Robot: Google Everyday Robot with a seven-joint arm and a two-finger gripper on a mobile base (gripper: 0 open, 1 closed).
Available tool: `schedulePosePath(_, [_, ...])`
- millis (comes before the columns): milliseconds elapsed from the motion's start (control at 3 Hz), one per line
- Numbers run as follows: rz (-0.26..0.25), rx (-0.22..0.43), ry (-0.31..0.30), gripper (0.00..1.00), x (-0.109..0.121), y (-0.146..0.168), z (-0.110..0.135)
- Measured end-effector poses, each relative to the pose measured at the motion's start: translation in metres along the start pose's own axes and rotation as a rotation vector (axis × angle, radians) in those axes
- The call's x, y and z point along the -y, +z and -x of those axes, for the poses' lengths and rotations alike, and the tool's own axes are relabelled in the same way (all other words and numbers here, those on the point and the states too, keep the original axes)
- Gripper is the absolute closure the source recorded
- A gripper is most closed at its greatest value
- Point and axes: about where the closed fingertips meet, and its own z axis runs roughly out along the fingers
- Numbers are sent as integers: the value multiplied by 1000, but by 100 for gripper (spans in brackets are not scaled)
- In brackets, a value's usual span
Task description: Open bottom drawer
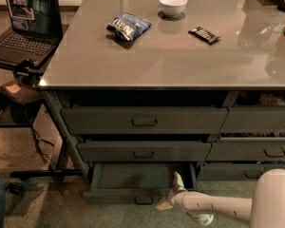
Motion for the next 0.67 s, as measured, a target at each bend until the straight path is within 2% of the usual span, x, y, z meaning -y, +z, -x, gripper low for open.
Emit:
schedulePosePath(333, [0, 0, 0, 19, 0, 0, 0])
schedulePosePath(667, [0, 0, 0, 42, 0, 0, 0])
